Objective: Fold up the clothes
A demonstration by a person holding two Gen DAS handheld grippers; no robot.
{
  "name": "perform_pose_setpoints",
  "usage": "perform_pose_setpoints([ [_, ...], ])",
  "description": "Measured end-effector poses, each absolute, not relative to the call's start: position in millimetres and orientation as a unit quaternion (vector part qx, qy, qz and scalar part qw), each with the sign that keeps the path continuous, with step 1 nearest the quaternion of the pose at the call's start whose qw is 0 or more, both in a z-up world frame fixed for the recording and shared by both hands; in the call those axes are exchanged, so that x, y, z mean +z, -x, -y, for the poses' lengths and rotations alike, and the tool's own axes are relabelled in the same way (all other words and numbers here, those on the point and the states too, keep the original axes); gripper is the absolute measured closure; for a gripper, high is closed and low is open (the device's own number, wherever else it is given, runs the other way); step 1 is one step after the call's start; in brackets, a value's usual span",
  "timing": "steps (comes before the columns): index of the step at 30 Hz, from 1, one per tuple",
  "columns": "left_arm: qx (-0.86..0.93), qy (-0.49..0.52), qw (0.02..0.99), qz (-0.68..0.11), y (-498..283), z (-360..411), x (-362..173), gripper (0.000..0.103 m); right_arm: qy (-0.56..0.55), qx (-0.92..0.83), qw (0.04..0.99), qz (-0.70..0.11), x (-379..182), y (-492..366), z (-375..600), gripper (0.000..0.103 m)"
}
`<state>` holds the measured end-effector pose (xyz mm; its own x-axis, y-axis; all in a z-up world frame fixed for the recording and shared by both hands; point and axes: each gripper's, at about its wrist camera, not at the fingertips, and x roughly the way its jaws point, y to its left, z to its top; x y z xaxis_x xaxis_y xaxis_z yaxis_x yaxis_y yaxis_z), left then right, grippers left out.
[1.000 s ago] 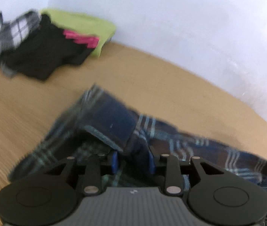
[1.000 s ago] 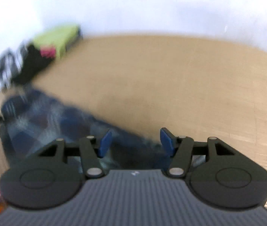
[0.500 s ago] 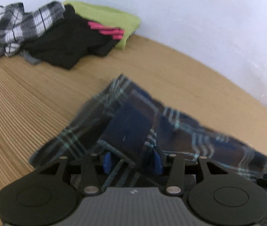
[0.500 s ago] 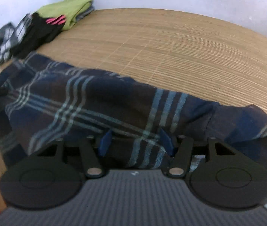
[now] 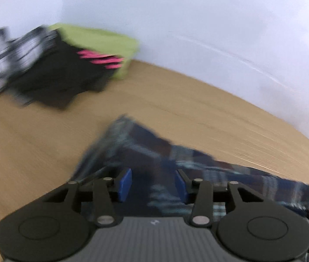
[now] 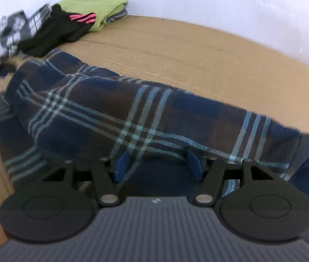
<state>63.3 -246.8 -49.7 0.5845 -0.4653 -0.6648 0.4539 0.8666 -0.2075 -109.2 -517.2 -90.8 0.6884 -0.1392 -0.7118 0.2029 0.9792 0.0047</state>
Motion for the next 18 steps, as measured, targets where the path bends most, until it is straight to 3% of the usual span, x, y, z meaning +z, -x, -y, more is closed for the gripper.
perform_pose_setpoints([
  [6,-0.261,-0.079,0.872,-0.406,-98,279,-104,0.058,-0.05,-0.117,0.909,-0.397,-99,95,502,0.043],
  [9,-0.286,-0.121,0.87,-0.382,-96,282,-109,0.055,-0.036,-0.137,0.91,-0.39,-98,96,495,0.043],
  [12,-0.306,-0.108,0.863,-0.387,-98,273,-105,0.053,-0.067,-0.155,0.908,-0.384,-81,95,485,0.043],
  [18,-0.311,-0.038,0.857,-0.41,-108,240,-97,0.053,-0.071,-0.153,0.905,-0.391,-104,92,465,0.042],
])
